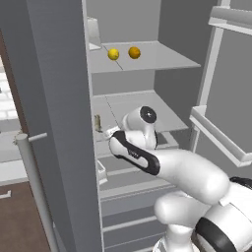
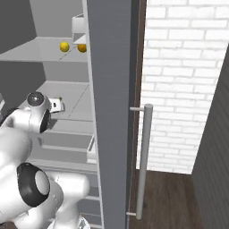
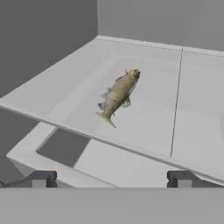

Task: Place one lemon and one fish in each tupperware on the nearby counter, to pack two identical lunches.

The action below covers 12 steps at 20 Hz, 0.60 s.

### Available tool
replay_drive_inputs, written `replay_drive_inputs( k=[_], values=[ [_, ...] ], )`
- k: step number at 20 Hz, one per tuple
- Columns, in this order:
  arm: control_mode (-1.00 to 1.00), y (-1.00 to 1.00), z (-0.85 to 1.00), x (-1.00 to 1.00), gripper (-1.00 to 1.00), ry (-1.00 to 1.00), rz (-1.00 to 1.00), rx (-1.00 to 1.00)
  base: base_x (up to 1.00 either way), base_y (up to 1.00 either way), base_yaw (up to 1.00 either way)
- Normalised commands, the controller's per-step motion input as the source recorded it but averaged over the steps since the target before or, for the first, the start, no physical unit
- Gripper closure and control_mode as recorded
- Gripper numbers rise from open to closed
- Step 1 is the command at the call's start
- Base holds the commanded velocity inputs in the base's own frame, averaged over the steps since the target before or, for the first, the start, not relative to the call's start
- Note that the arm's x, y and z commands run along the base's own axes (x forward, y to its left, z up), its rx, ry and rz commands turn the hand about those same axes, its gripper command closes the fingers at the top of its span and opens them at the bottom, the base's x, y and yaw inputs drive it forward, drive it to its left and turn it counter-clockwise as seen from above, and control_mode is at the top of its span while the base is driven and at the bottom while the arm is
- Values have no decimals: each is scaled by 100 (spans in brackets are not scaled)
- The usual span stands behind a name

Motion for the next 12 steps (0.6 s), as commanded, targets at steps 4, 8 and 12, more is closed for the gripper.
replay_drive_inputs(
  k=[4, 8, 12],
  values=[
    [-100, 30, 51, 14, -100, 18, 0, 0, 0, 0, 0],
    [-100, 16, 3, 13, -100, 16, 0, -1, 0, 0, 0],
    [-100, 14, 0, 40, -100, 23, -4, -6, 0, 0, 0]
  ],
)
